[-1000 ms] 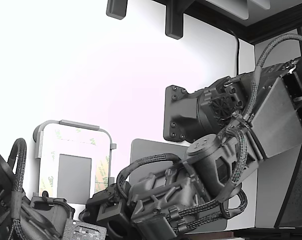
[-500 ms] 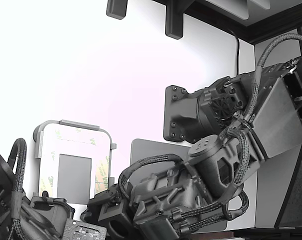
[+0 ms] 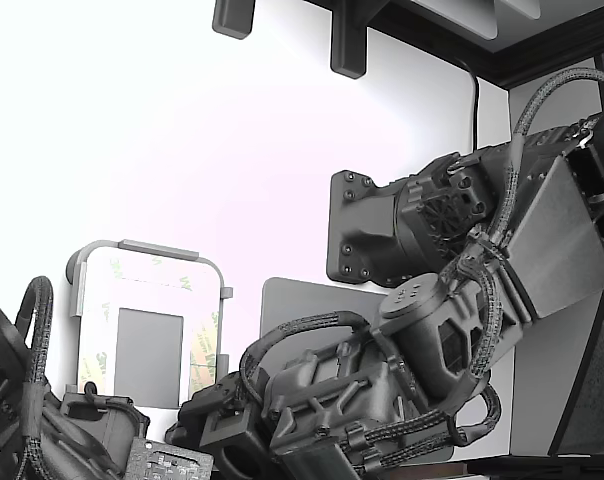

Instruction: Peel off protective film from adhesive tape.

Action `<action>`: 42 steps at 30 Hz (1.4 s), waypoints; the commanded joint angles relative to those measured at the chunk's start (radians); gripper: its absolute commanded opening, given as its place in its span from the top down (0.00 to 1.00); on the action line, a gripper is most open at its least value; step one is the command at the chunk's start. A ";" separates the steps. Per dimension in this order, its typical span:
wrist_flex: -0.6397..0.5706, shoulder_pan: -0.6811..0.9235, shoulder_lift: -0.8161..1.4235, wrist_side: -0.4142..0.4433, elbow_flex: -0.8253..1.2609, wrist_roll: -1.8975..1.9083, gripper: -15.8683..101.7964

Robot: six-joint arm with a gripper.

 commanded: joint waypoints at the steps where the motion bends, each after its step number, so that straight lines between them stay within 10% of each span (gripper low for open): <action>1: -0.002 -0.008 0.021 0.003 -0.031 0.002 0.96; 42: -0.021 0.012 0.067 0.003 0.034 0.012 0.96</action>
